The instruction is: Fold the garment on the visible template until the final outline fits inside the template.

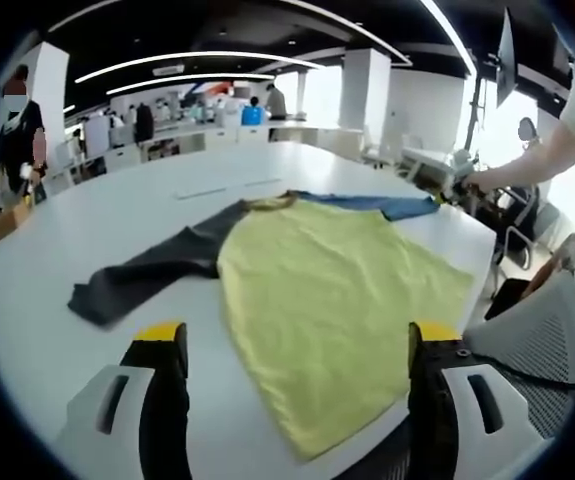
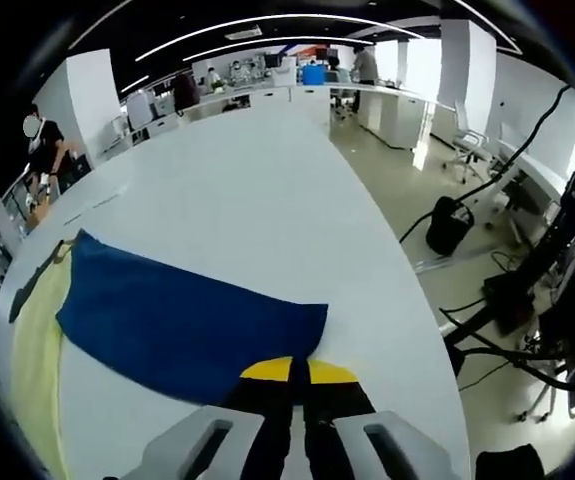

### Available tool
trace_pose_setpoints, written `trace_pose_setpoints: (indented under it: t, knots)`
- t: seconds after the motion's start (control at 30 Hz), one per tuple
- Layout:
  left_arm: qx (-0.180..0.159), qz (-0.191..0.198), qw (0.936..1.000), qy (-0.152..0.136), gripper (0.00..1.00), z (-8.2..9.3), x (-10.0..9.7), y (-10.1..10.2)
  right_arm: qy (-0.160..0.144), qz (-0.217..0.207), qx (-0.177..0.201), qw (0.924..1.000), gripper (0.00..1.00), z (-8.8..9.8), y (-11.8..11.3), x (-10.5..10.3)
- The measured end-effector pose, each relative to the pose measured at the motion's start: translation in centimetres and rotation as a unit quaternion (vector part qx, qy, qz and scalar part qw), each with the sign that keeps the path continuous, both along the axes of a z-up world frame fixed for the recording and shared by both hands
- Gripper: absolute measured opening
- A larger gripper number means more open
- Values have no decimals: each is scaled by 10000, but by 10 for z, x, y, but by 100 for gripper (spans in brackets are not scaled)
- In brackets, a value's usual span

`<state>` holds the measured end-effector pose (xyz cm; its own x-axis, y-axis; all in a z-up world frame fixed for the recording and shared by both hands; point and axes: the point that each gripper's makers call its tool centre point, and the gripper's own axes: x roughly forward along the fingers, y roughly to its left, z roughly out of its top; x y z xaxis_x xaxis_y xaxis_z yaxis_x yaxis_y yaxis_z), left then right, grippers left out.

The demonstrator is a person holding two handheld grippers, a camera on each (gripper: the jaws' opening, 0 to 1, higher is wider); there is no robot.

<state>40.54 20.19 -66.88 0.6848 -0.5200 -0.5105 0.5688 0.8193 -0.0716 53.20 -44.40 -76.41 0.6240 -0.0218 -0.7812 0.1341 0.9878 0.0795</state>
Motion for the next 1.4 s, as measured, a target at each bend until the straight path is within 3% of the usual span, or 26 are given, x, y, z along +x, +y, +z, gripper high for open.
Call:
trace_pose_setpoints:
  t: [0.27,0.77,0.8,0.83,1.03,1.13,1.4]
  knots:
    - [-2,47,10000,-36,88,2,1,3,23,-42,-12,10000,0,-9,-26,13]
    - [-42,27,10000,-41,90,0,1,3,-175,10,158,9997,0,5,-44,38]
    - [-44,28,10000,-49,90,0,1,3,-179,58,128,9997,0,9,-33,34]
    - [-47,25,10000,-50,90,0,1,3,-186,83,107,9997,0,18,1,19]
    - [-40,-4,10000,-33,93,0,-1,5,-281,214,211,9992,0,27,24,17]
    - [-10,-44,10000,-35,94,0,-2,5,-373,266,278,9986,0,55,79,-3]
    - [-20,-143,9999,-22,97,1,-4,3,-419,453,379,9974,0,81,138,-17]
